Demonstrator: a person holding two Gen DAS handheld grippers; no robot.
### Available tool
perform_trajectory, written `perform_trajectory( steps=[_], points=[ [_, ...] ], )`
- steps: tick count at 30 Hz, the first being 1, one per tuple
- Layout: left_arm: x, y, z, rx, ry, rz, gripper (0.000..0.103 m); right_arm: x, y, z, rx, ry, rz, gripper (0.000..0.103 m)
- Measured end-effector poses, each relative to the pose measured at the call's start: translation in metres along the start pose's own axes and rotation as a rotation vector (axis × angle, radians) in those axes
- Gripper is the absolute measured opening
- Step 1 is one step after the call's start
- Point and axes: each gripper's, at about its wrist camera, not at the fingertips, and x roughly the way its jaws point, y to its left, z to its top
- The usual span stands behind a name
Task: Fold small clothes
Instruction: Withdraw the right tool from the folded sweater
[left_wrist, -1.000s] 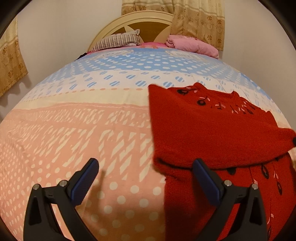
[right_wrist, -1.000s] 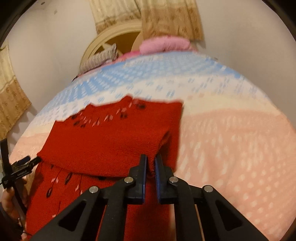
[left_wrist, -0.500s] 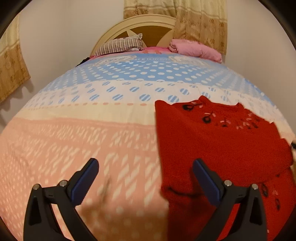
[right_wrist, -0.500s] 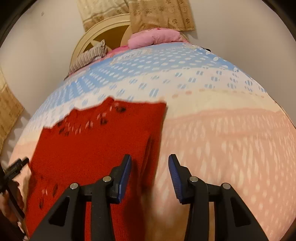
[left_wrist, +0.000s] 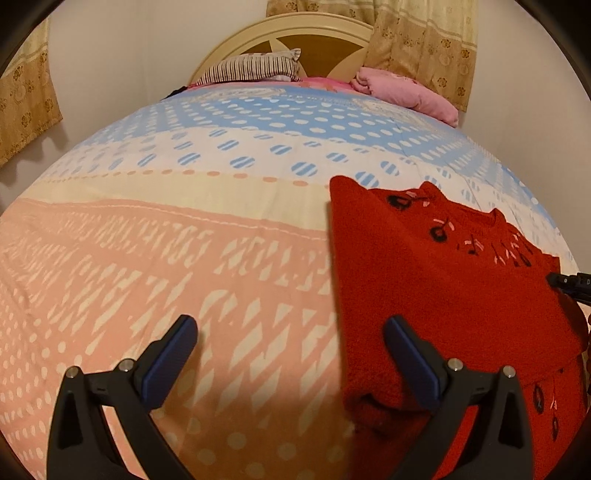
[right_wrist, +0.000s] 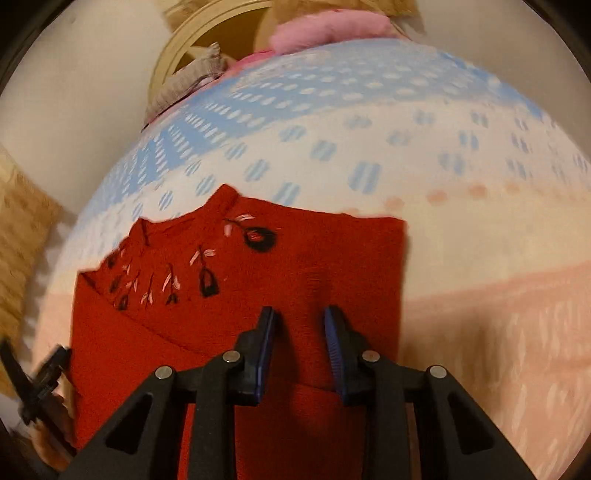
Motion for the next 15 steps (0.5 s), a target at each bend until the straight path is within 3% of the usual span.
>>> perform_trajectory(
  steps=[3,9,15],
  points=[
    [0.000,0.005,-0.001,-0.022,0.007,-0.020,0.103,-0.012,-0.008,-0.004,0.063,-0.036,0.115,0.029],
    [-0.012,0.008,-0.009,-0.024,-0.001,-0.016,0.103,-0.045,-0.023,-0.031,0.146,-0.106,0.066,0.032],
    [-0.032,-0.002,-0.020,0.065,-0.031,0.009,0.103,-0.069,-0.007,-0.070,0.087,-0.093,0.018,0.044]
  ],
)
